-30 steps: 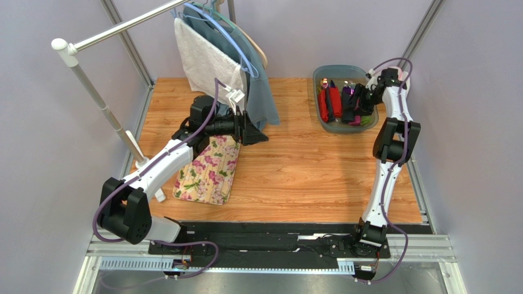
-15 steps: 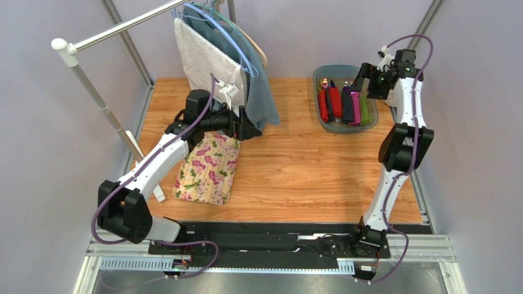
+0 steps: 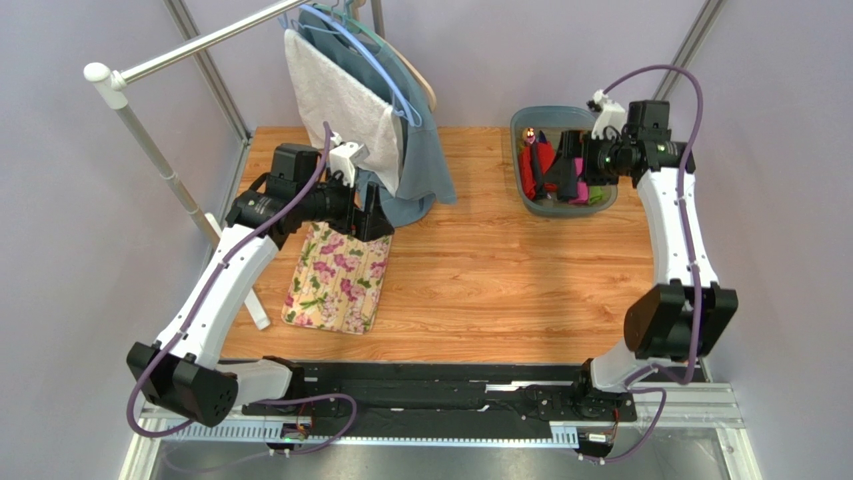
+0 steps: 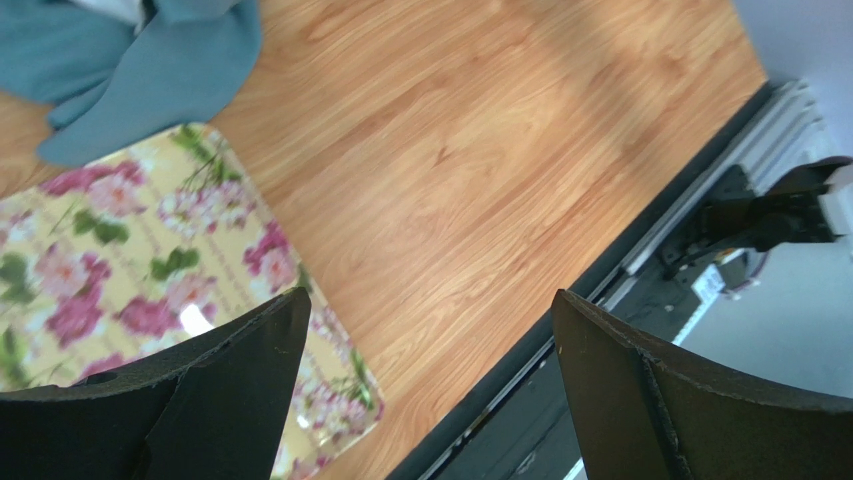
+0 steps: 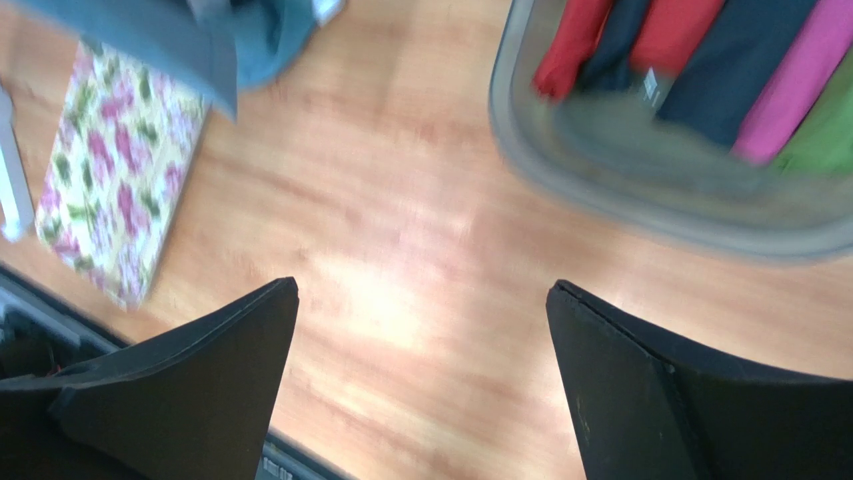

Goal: Place the utensils on the paper napkin and roll it up

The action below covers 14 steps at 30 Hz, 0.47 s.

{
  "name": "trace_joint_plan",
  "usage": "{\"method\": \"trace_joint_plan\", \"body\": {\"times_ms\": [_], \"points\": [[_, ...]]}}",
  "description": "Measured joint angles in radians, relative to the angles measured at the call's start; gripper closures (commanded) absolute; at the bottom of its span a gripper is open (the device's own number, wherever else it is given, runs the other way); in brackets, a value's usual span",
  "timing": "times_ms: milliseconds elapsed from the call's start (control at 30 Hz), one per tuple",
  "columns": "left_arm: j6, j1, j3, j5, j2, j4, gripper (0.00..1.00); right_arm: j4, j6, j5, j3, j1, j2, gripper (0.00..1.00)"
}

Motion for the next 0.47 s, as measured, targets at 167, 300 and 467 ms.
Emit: {"method": "trace_joint_plan", "body": {"times_ms": [167, 300, 467], "points": [[0.064, 0.003, -0.015, -0.132, -0.058, -0.125, 0.01, -0.013, -0.069, 0.013, -0.296, 0.027, -0.245, 0.0], [0.085, 0.005, -0.117, -0.212, -0.113, -0.151, 0.01, -0.017, -0.121, 0.045, -0.508, 0.041, -0.419, 0.0], [0.093, 0.005, -0.223, -0.279, -0.144, -0.178, 0.01, -0.028, -0.185, 0.091, -0.681, 0.048, -0.576, 0.0]]}}
